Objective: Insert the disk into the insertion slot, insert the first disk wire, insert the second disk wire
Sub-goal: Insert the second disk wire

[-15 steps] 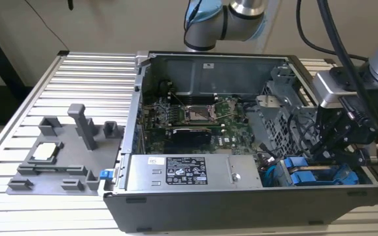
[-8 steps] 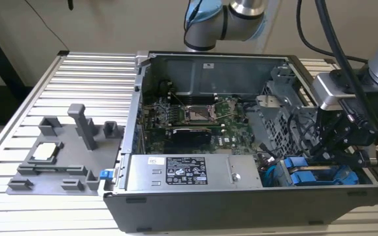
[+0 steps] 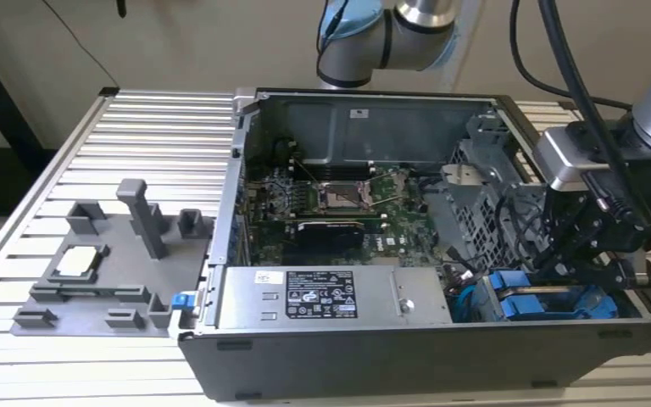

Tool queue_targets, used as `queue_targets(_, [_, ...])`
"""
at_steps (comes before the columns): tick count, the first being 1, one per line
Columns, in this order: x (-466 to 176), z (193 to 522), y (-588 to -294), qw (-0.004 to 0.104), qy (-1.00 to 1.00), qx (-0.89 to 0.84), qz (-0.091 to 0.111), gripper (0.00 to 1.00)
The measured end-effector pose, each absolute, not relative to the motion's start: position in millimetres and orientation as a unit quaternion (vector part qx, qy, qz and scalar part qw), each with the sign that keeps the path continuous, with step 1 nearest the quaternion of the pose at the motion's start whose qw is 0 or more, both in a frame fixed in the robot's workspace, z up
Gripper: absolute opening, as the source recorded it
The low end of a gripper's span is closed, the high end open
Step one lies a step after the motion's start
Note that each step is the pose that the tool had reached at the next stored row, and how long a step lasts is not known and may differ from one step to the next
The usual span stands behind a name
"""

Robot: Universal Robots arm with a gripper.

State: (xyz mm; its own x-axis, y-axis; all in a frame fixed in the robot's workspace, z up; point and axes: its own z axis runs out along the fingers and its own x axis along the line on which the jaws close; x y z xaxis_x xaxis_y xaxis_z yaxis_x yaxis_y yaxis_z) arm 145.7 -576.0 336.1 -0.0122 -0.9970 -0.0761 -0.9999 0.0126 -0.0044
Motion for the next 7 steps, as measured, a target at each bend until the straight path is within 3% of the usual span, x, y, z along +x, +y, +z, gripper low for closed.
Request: queue_targets(7, [145.7,335.5,-576.0,0.029,0.711,-0.702,0.025,0.16])
